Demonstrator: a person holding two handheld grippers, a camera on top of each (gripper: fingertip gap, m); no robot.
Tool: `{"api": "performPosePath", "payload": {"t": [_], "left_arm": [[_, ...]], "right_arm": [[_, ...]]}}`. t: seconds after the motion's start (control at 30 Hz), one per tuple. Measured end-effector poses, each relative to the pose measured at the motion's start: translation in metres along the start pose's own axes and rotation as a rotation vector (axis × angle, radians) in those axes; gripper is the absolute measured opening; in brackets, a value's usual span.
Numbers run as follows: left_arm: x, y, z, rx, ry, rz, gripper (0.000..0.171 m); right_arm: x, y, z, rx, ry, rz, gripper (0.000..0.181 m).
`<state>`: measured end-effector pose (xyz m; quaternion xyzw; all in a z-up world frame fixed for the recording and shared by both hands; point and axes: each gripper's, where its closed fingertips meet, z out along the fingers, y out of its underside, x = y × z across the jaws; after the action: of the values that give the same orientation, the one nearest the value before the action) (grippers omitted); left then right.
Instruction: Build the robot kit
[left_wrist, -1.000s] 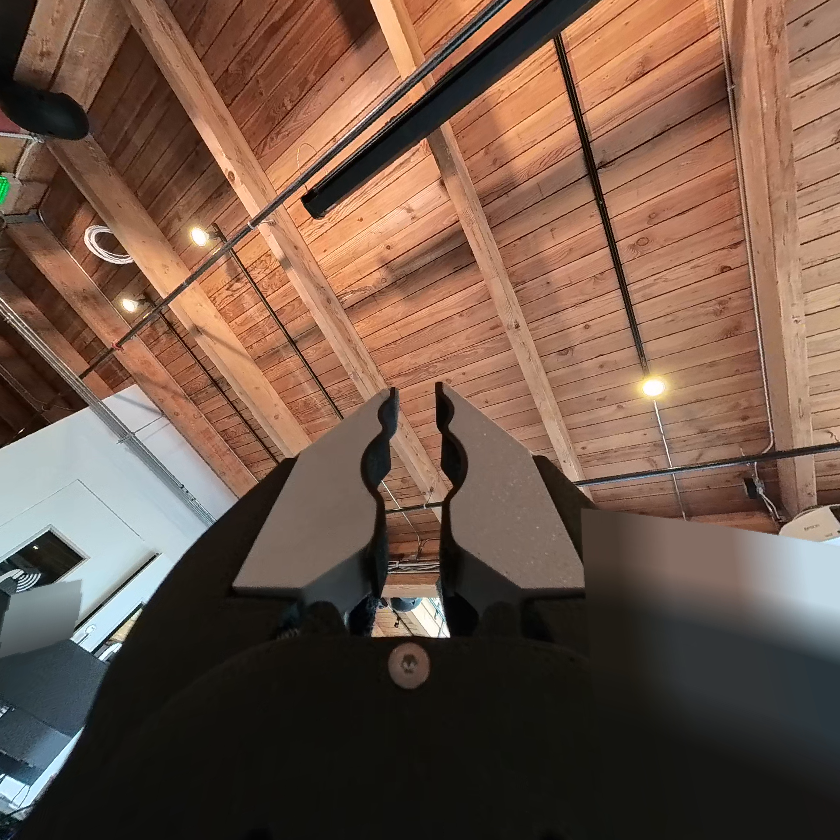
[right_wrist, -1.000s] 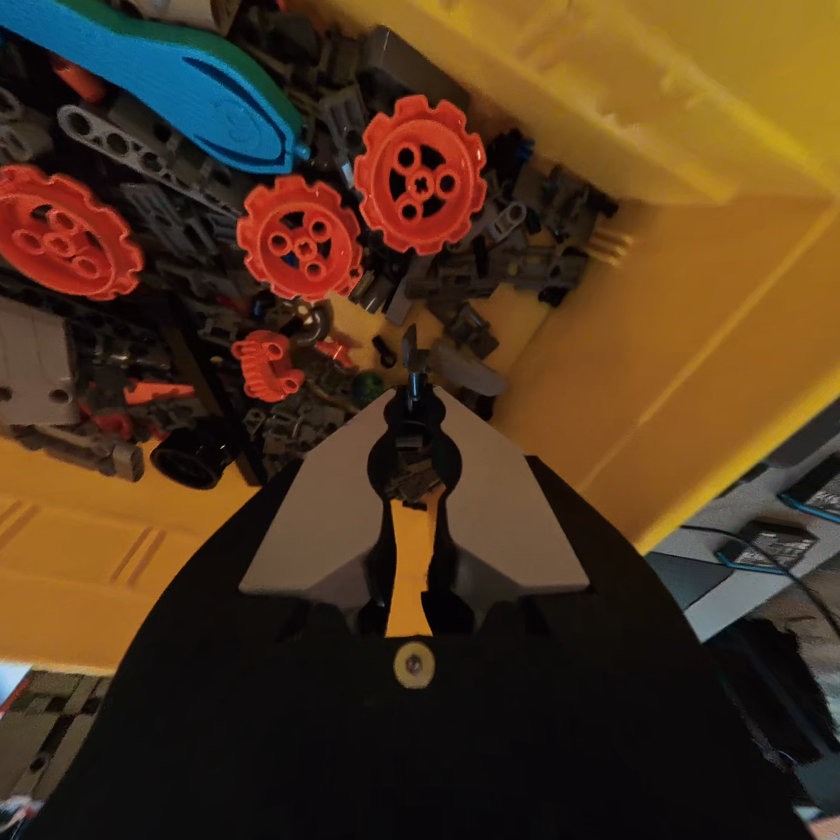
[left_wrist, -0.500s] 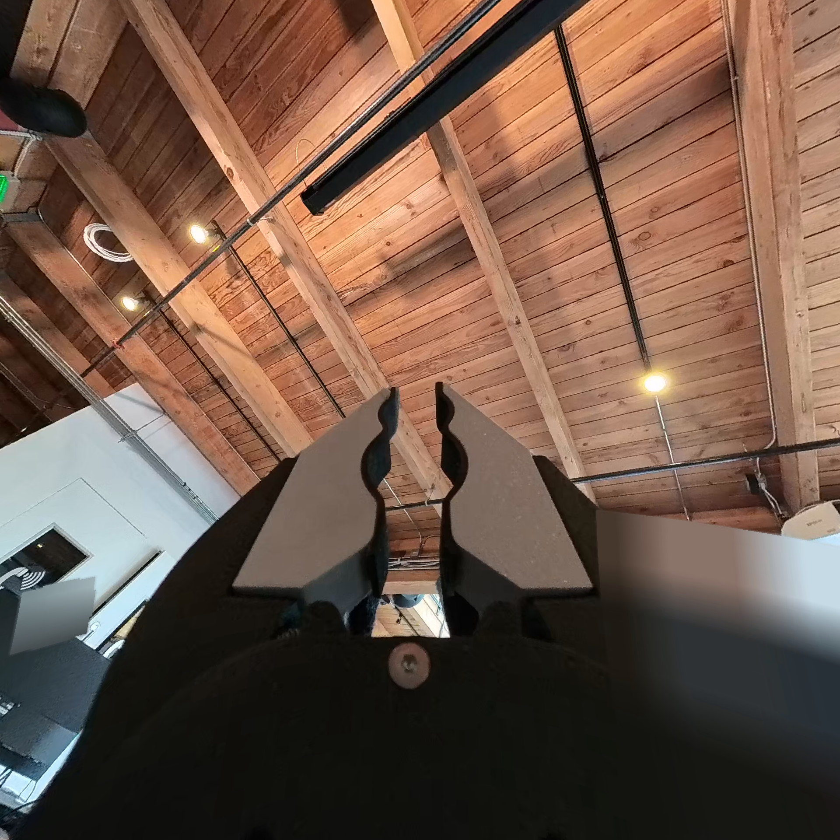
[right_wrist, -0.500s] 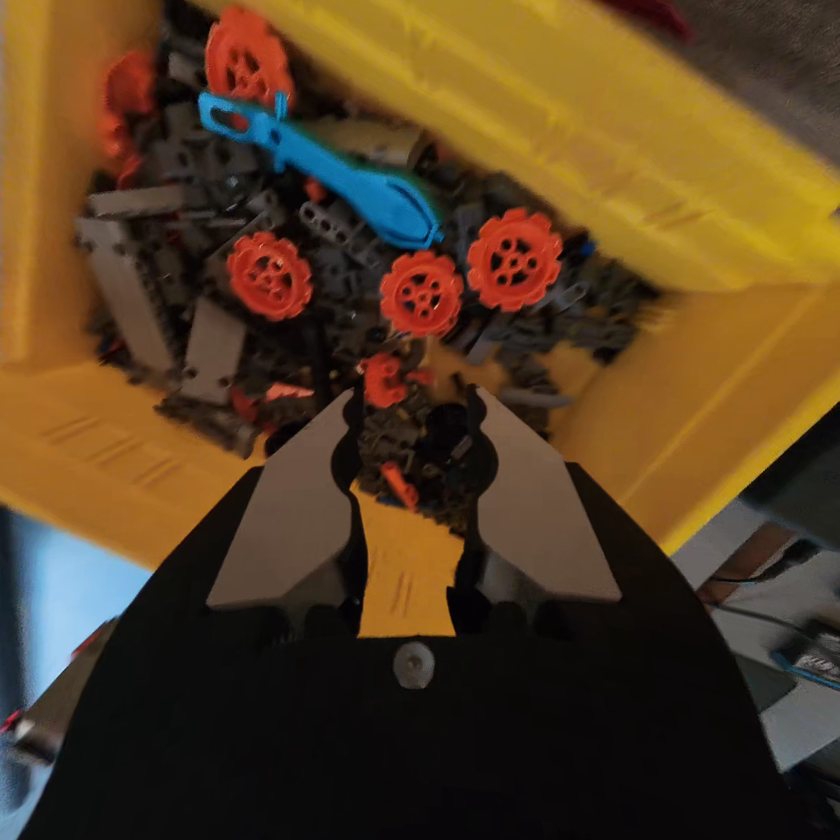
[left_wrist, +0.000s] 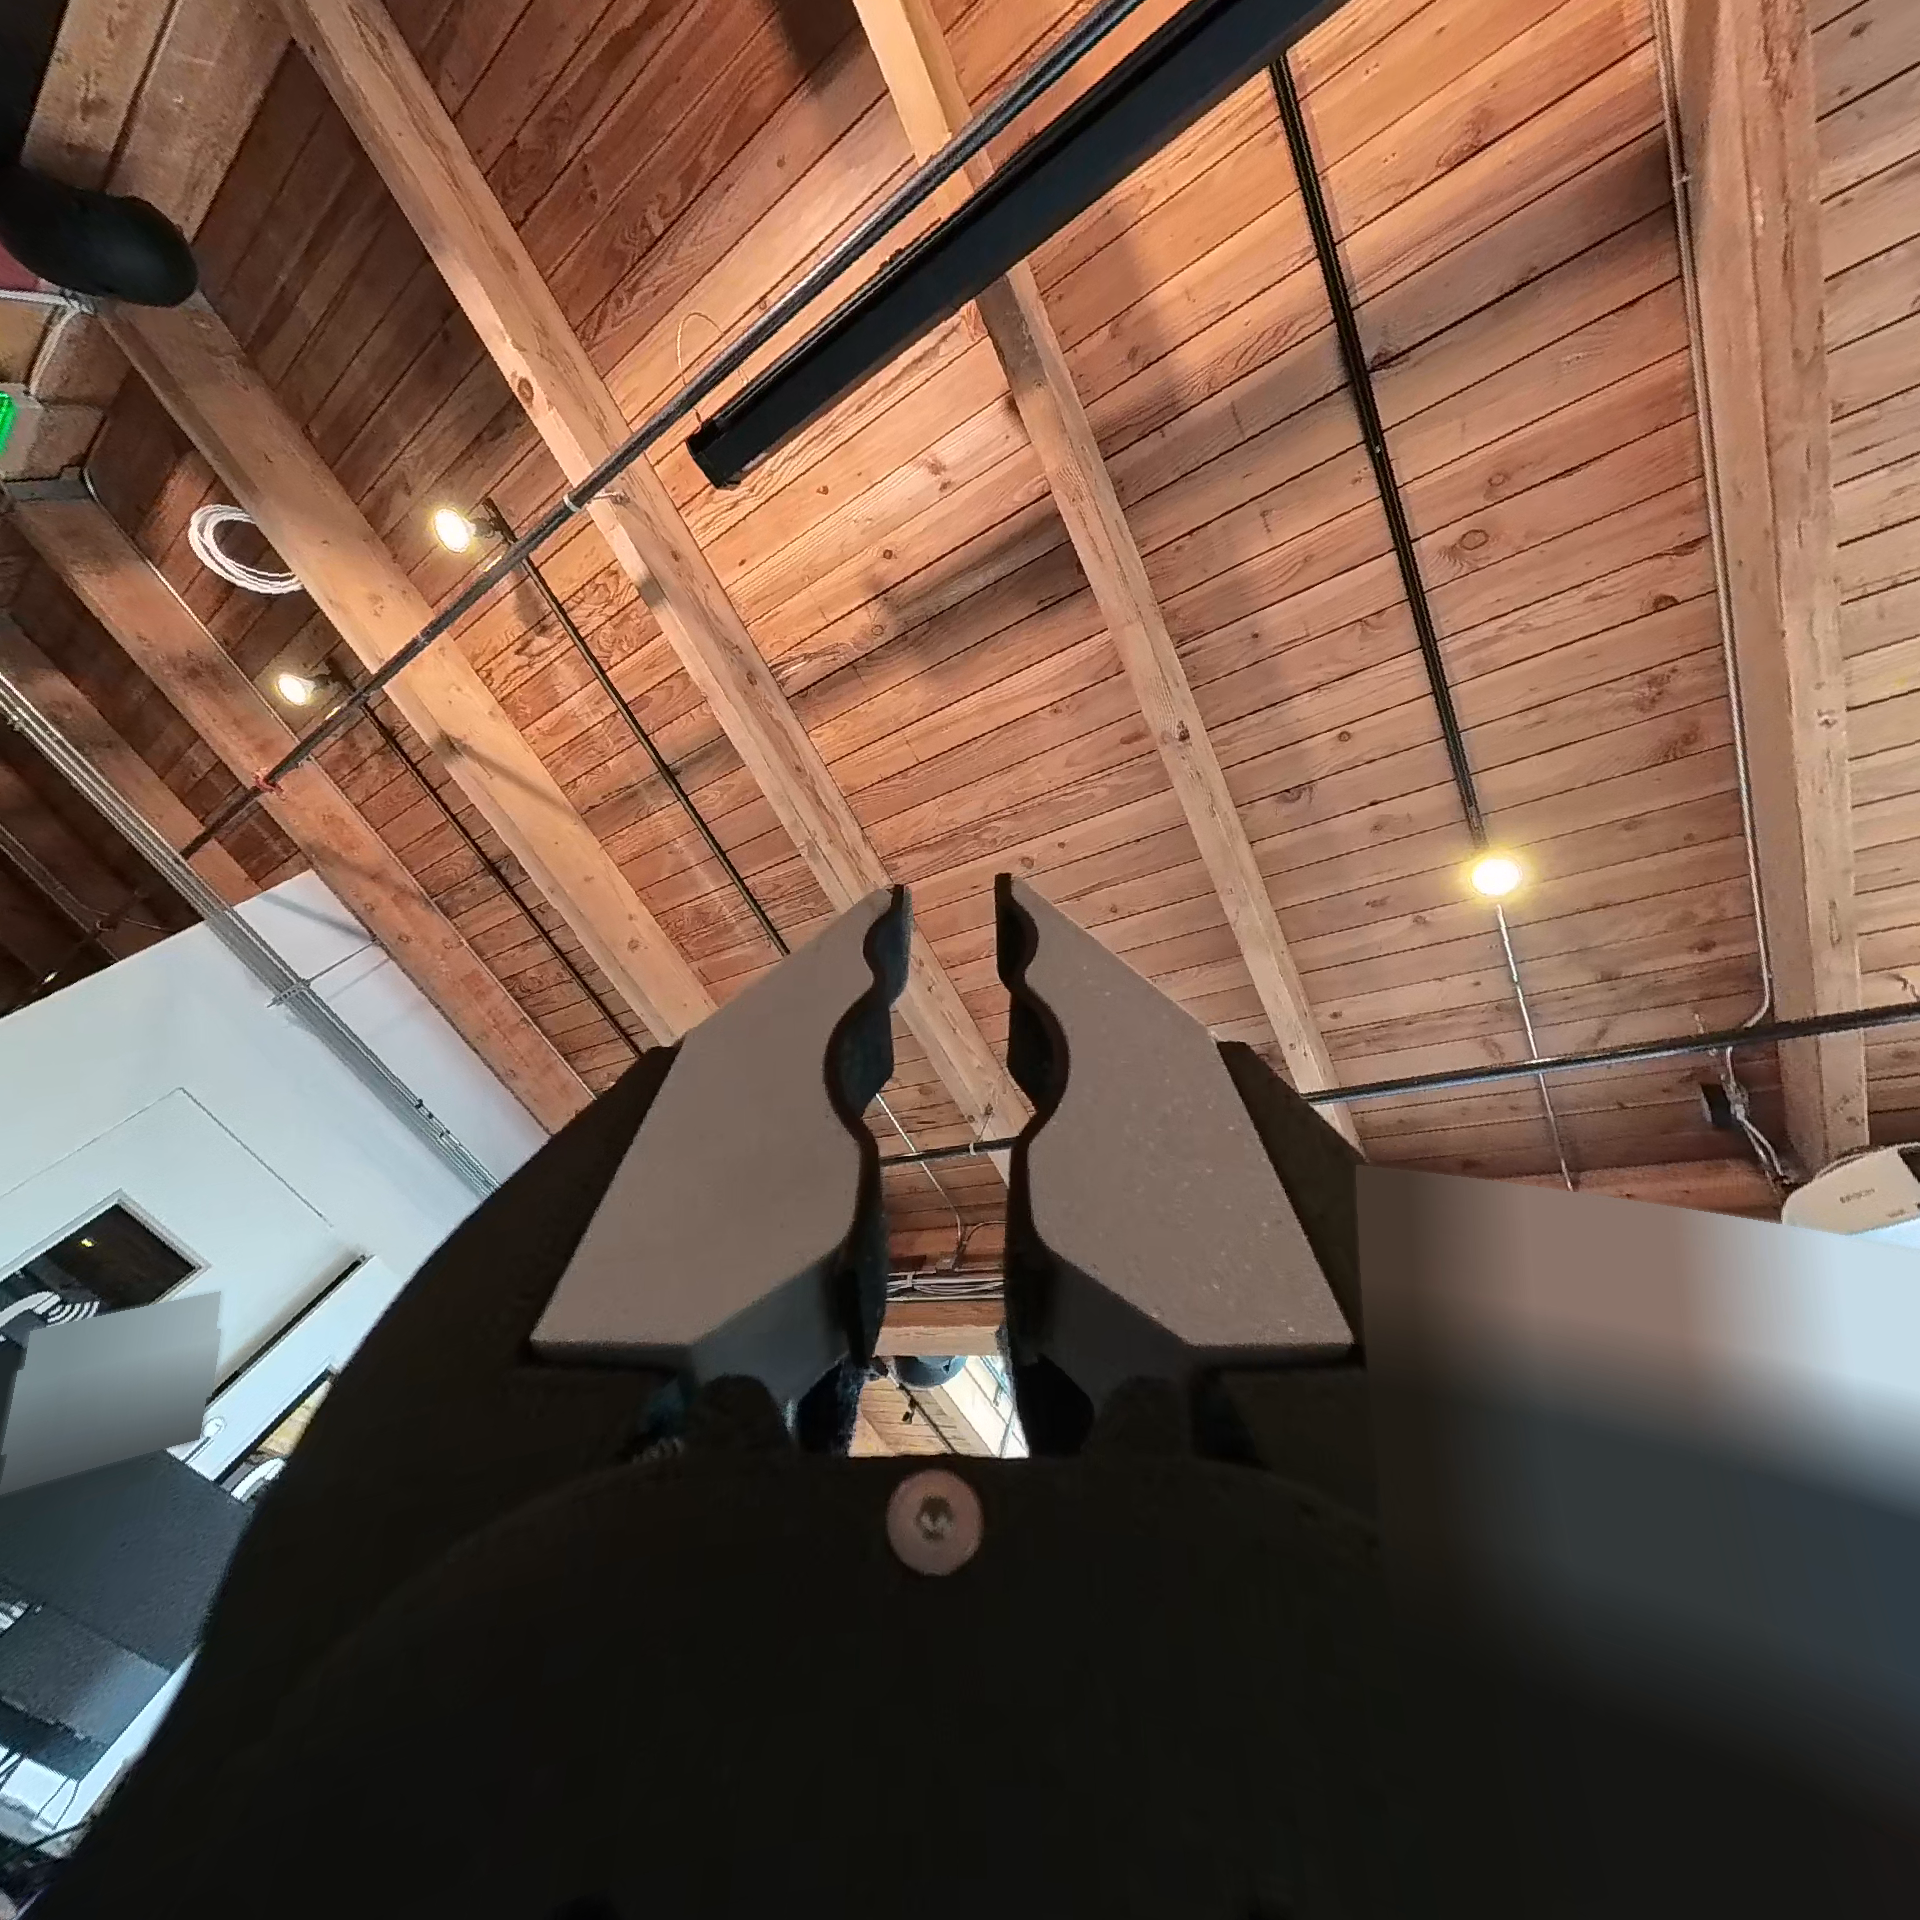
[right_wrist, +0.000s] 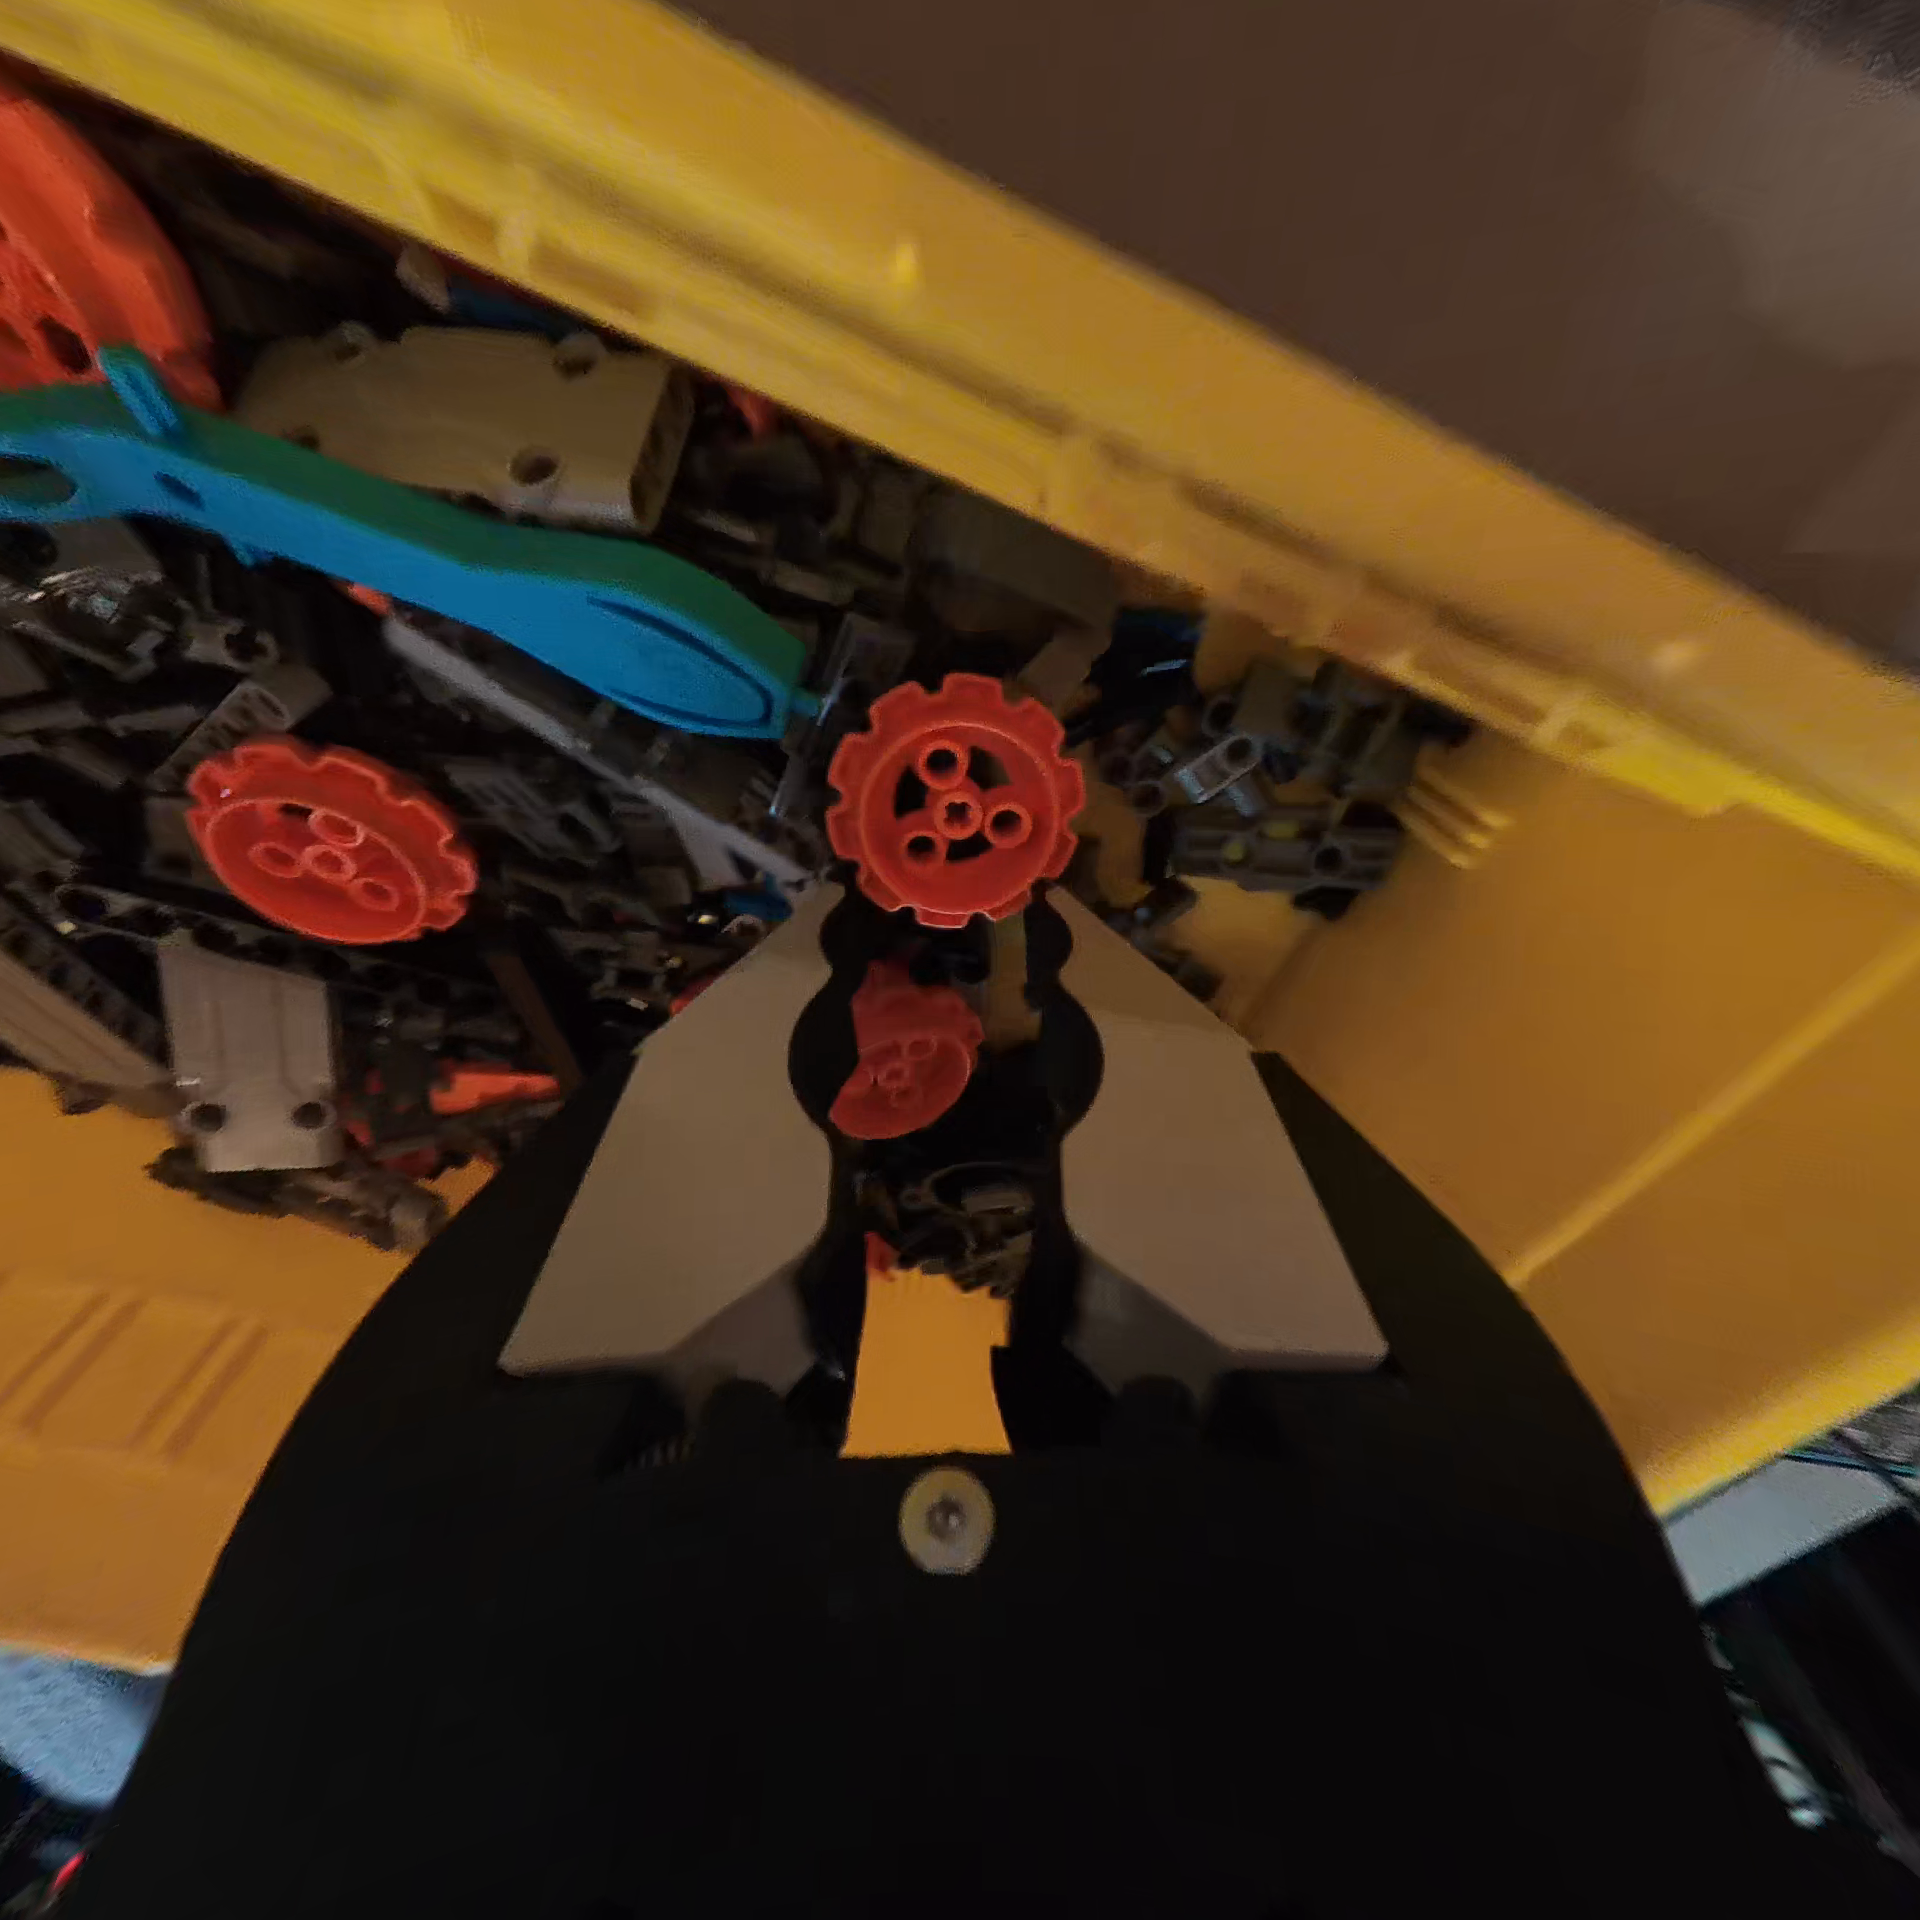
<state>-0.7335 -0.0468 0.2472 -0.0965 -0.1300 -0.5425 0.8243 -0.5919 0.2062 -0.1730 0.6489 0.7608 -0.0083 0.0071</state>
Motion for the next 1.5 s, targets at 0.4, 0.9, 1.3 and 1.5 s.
{"api": "performPosePath", "payload": {"t": [0.4, 0.9, 1.3, 1.5], "left_arm": [[-0.001, -0.004, -0.001, 0.009, 0.0, -0.006, 0.014], [0.0, -0.002, -0.001, 0.006, 0.0, 0.002, 0.013], [0.001, -0.001, -0.001, 0.003, 0.003, 0.0, 0.014], [0.001, 0.001, 0.0, -0.004, 0.003, 0.002, 0.014]], "right_arm": [[-0.073, 0.054, -0.042, -0.041, -0.358, -0.007, 0.0], [-0.004, 0.009, -0.012, 0.055, 0.036, -0.116, 0.031], [0.013, -0.004, -0.014, 0.108, 0.125, -0.064, 0.031], [-0.016, -0.01, -0.004, 0.066, 0.127, -0.254, 0.016]]}}
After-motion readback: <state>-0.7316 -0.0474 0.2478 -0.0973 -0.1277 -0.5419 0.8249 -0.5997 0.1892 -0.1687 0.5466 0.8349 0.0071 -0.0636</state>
